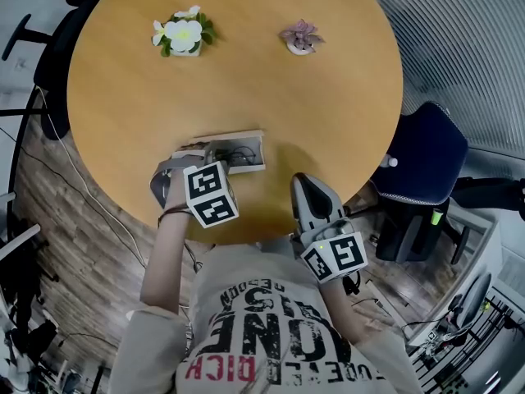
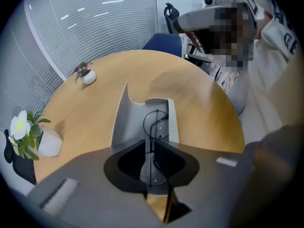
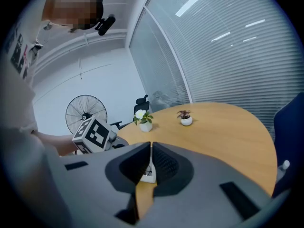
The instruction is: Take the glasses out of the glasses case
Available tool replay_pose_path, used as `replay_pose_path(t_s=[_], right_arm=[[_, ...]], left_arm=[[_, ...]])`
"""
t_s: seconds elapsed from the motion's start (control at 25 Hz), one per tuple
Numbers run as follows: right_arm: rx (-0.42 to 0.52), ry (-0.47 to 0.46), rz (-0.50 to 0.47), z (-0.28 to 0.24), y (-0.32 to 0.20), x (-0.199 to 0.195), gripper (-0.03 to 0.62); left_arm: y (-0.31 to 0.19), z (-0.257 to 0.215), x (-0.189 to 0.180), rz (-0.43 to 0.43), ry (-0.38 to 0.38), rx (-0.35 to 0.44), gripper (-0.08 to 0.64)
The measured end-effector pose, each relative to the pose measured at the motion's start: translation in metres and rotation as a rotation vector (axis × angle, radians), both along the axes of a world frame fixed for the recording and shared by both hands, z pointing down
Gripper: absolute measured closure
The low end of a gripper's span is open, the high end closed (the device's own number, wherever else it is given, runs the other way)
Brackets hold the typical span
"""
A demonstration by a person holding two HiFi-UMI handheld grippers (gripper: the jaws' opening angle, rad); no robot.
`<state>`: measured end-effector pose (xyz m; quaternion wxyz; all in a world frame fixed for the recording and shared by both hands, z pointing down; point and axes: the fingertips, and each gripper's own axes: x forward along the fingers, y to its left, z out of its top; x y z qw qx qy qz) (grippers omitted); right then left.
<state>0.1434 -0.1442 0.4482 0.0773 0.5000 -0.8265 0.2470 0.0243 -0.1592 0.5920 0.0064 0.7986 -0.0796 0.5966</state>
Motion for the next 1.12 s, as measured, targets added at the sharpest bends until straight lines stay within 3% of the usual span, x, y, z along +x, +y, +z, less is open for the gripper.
replay_pose_path(t_s=[0.28,0.68,1.12], right_arm=[[-0.011,-0.003,-0.004,0.004,-0.002,-0.003,0.571],[0.011,-0.004,-0.019,-0.005,-0.003,-0.004,0.571],[0.057,-0.021,-0.076,-0.024,0.002,-0.016,0.571]], left_arm=[[-0.003,0.008,0.008,-0.004,-0.022,0.025,0.538],[-0.001,-0.014,0.016,-0.104,0.082,0.052,0.543],[-0.001,-0.066,0.007,-0.207,0.153,0.175,0.543]])
